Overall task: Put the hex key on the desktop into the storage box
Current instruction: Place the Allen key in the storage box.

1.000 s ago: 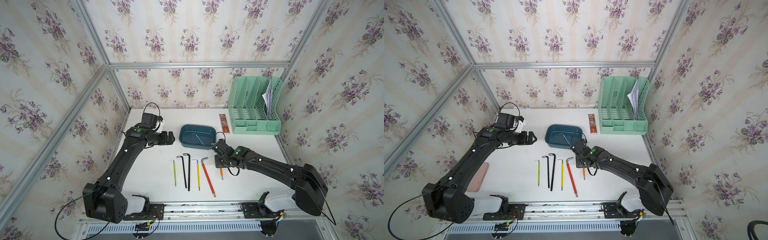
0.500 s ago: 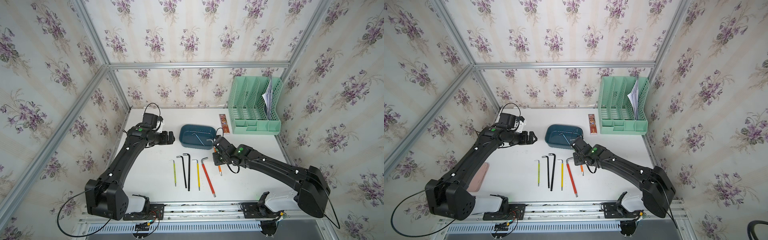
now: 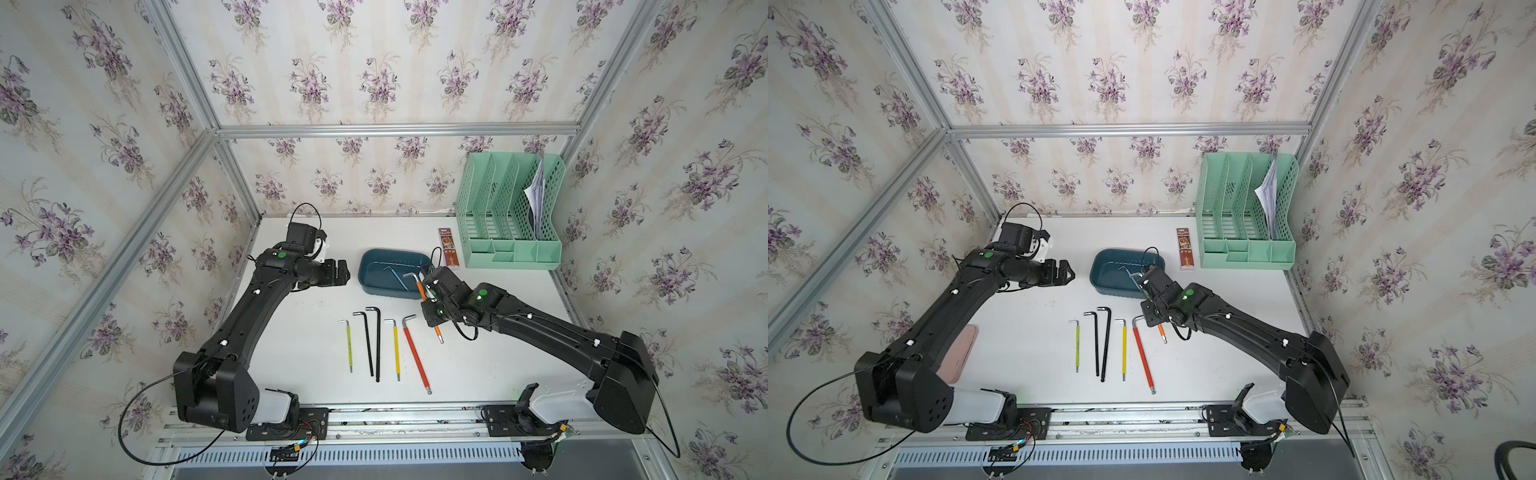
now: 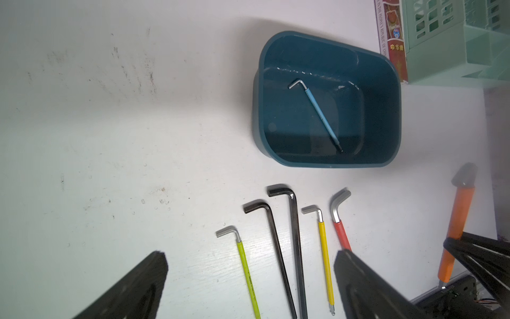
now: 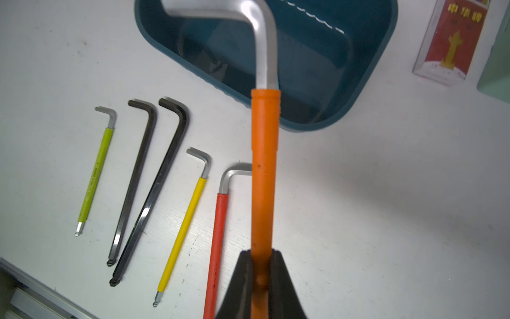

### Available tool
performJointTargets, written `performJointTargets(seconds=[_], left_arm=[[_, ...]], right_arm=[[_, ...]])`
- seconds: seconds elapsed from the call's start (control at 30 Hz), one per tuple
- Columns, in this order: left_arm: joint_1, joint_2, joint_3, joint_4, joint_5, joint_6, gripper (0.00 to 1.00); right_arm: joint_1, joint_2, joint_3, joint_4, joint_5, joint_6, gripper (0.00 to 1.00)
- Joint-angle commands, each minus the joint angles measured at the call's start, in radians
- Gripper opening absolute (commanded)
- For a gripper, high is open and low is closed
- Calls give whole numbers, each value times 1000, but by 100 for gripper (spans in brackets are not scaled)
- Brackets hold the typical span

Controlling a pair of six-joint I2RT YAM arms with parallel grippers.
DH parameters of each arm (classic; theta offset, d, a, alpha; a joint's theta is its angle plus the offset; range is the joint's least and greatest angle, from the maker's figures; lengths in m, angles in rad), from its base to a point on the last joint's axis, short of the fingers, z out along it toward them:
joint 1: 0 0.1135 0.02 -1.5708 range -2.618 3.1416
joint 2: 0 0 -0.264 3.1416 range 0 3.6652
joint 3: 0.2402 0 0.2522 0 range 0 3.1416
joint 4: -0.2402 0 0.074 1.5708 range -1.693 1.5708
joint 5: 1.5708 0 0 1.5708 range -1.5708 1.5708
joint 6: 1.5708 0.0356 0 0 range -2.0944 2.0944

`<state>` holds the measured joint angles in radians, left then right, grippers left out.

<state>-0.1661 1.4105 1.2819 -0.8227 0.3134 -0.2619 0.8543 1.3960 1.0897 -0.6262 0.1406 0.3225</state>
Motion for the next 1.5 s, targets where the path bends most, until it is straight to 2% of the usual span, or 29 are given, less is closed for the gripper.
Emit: performJointTargets(seconds=[0.0, 0.17, 0.3, 0.4, 0.63, 0.97, 1.13, 1.47], left_arm=[[0, 51, 58, -6, 14, 10, 99], [6, 94, 89, -23, 0, 3, 99], [12, 62, 61, -12, -37, 7, 99], [15, 50, 52, 1, -21, 4, 99], [30, 96, 74, -21, -12, 2, 99], [42, 109, 67, -13, -4, -6, 99], [43, 118, 68, -13, 15, -11, 99], [43, 116, 54, -11, 19, -14, 99]], right_arm=[[-1, 15, 47, 18, -12, -92, 0], [-2, 86, 138, 17, -55, -207, 0], [-17, 183, 235, 0, -47, -274, 0], [-29, 261, 327, -8, -47, -333, 0], [-114, 363, 453, 2, -104, -431, 0], [-180, 486, 536, 0, -69, -590, 0], [-200, 552, 583, -14, -23, -627, 0], [-208, 663, 703, -14, -93, -639, 0]])
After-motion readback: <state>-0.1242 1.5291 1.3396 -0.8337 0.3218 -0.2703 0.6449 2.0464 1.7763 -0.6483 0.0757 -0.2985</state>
